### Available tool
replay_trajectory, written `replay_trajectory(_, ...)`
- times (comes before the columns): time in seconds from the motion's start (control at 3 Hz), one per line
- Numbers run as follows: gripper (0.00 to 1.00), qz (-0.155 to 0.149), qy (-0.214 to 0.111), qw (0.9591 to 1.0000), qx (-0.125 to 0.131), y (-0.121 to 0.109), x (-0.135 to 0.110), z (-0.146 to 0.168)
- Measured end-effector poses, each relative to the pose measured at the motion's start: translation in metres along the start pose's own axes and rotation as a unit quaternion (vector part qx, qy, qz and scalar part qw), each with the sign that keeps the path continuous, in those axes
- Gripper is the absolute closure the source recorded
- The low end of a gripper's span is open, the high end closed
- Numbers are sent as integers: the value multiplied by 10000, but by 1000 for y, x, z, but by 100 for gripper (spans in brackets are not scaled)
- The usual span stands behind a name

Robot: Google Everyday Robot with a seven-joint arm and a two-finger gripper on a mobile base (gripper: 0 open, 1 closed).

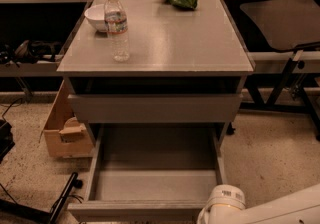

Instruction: Close middle drawer

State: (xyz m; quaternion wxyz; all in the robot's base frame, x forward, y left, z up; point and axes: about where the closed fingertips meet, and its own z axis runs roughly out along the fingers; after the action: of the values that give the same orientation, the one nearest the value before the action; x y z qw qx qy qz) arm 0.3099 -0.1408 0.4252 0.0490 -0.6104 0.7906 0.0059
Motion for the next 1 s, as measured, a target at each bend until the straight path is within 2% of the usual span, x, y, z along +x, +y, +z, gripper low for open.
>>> replay_trajectory(0.33, 87, -39, -3, 10000, 92, -2, 0, 1)
replay_trajectory(0.67, 100, -39, -3, 10000, 92, -2, 0, 1)
replay_trajectory(1.0, 100, -69, -81, 9999, 89, 1, -11, 11)
